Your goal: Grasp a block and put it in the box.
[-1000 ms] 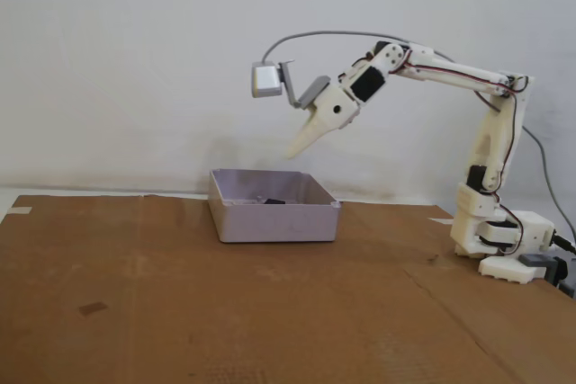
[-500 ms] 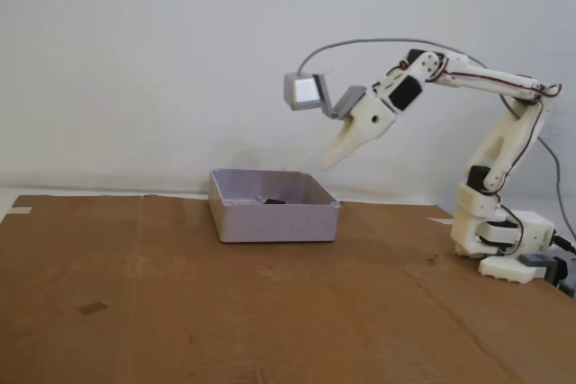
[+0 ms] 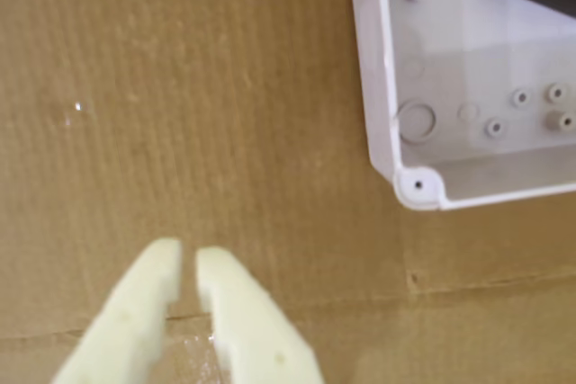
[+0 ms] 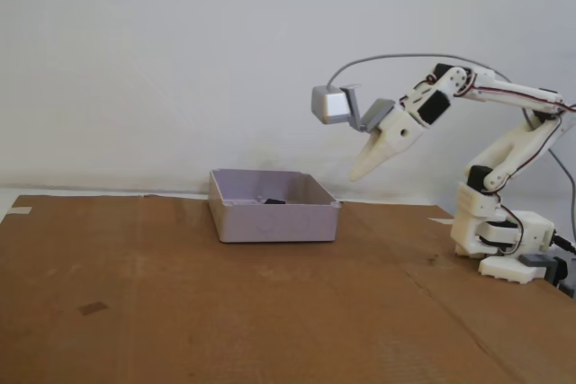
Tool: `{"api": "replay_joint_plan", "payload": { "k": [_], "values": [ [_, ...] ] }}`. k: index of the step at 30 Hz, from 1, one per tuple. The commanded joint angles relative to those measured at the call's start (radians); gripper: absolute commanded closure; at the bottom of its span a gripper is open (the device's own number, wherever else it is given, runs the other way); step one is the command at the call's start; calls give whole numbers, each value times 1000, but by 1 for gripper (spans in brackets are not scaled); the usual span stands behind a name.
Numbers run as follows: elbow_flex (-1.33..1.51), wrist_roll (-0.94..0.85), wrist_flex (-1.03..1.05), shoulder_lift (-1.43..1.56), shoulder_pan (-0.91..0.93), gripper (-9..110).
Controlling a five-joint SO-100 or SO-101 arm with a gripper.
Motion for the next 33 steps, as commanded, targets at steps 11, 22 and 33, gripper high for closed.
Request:
{"api": "replay_joint_plan", "payload": {
  "k": [11,22,33],
  "values": [
    [161,6,-20,295,-5,101],
    [396,6,-20,566,-5,101],
    [586,6,-20,779,-5,101]
  ]
}}
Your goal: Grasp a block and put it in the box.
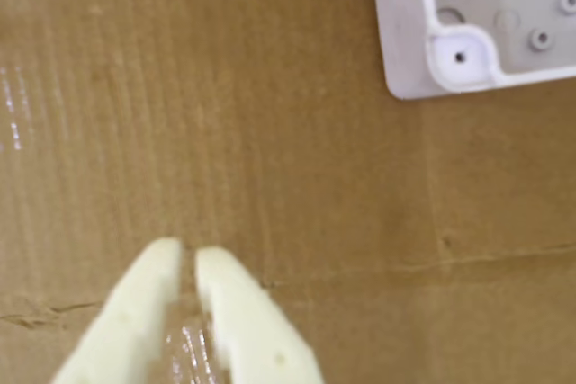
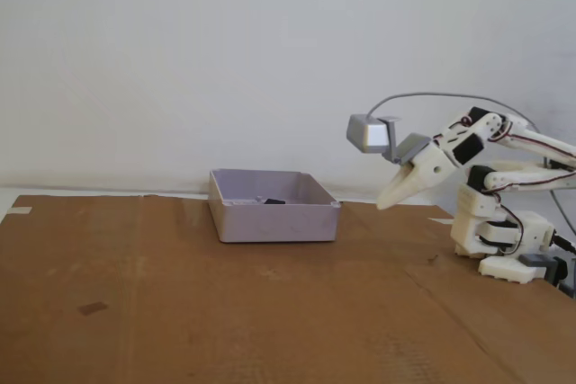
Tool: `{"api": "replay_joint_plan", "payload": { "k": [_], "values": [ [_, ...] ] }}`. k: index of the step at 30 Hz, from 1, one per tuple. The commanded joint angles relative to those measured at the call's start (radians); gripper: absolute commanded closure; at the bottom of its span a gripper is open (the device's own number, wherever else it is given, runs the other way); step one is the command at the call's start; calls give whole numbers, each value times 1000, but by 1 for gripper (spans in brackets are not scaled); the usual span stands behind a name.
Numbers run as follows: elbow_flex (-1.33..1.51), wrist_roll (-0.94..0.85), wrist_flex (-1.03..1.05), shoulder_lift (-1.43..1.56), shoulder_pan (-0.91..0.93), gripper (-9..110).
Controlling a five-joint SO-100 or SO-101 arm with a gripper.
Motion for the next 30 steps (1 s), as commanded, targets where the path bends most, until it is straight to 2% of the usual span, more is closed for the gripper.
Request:
{"api": "replay_joint_plan", "payload": {
  "k": [1,30],
  "values": [
    [2,6,-20,72,-6,101],
    [336,-2,-6,344,-49,101]
  ]
}}
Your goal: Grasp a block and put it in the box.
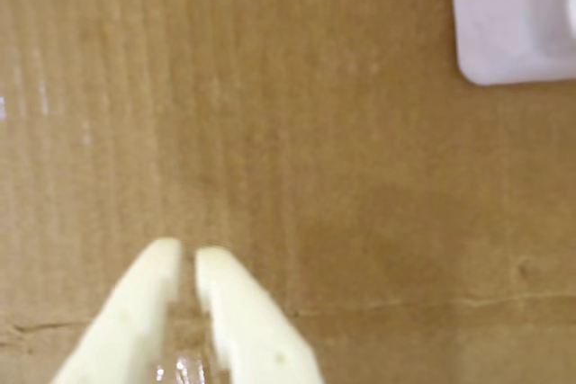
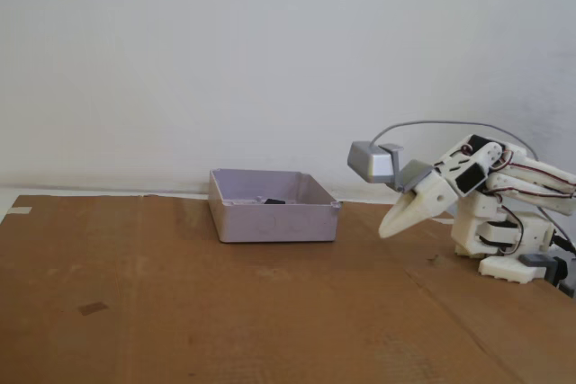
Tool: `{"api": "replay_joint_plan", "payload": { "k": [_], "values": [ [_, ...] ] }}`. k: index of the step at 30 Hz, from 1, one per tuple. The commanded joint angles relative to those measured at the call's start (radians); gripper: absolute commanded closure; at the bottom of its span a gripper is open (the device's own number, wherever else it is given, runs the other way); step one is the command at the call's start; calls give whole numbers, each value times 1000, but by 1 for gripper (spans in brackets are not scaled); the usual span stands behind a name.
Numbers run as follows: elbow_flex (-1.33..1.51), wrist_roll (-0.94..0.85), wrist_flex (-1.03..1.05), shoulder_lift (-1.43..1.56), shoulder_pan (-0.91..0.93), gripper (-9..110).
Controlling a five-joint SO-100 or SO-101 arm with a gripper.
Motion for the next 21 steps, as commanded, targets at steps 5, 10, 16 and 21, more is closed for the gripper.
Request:
{"api": "replay_joint_plan", "payload": {
  "k": [5,10,16,21],
  "values": [
    [41,-6,34,57,5,101],
    [41,-8,207,63,-3,101],
    [41,-8,390,64,-3,101],
    [41,-8,500,64,-5,101]
  ]
}}
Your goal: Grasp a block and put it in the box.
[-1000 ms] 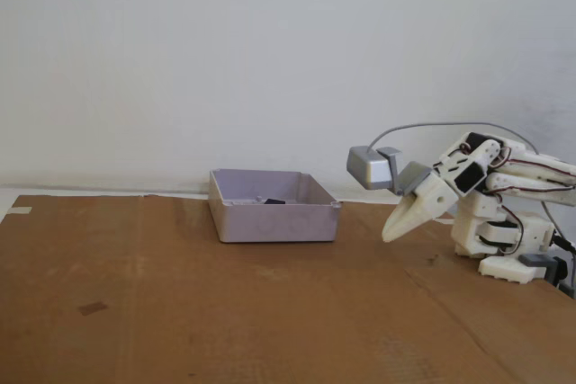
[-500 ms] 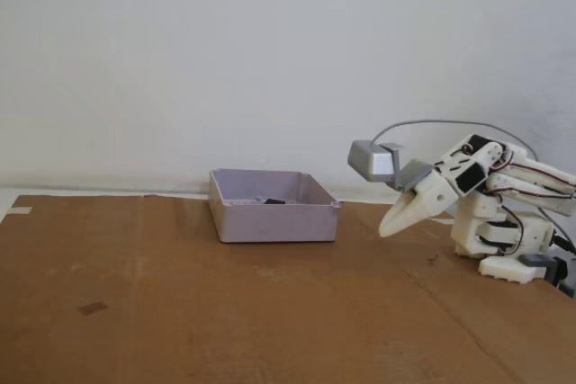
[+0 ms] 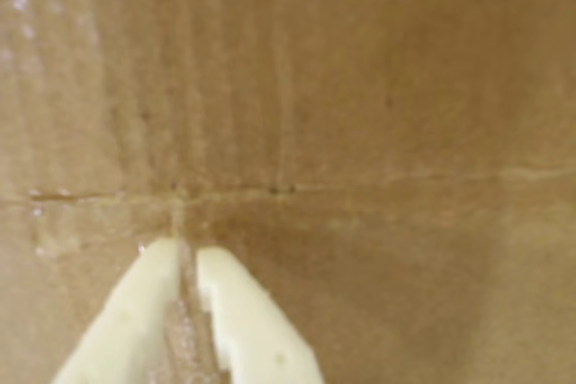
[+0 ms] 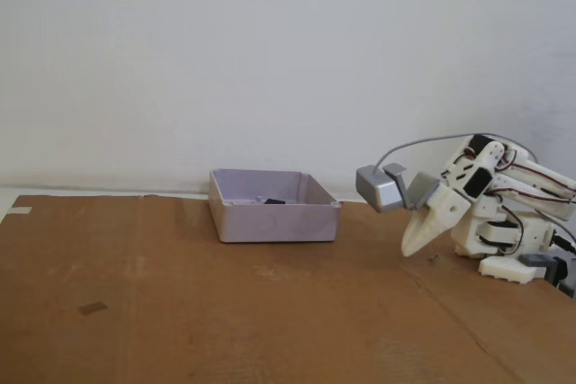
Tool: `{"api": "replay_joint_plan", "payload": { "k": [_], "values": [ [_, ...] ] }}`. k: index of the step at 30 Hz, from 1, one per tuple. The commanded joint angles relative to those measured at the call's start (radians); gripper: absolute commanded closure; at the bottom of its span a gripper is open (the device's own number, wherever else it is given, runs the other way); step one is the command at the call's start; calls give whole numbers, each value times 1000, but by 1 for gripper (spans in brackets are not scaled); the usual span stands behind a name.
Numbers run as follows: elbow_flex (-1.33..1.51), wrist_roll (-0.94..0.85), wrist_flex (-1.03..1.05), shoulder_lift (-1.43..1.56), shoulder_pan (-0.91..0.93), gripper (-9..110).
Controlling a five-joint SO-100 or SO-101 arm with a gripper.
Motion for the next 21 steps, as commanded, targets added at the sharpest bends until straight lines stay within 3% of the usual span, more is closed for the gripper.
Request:
{"api": "replay_joint_plan", "payload": {
  "k": [1,10,15,21],
  "values": [
    [41,3,173,5,-5,101],
    [41,-2,190,5,-6,101],
    [41,-141,190,5,-6,101],
    [41,-176,190,5,-5,101]
  ]
}}
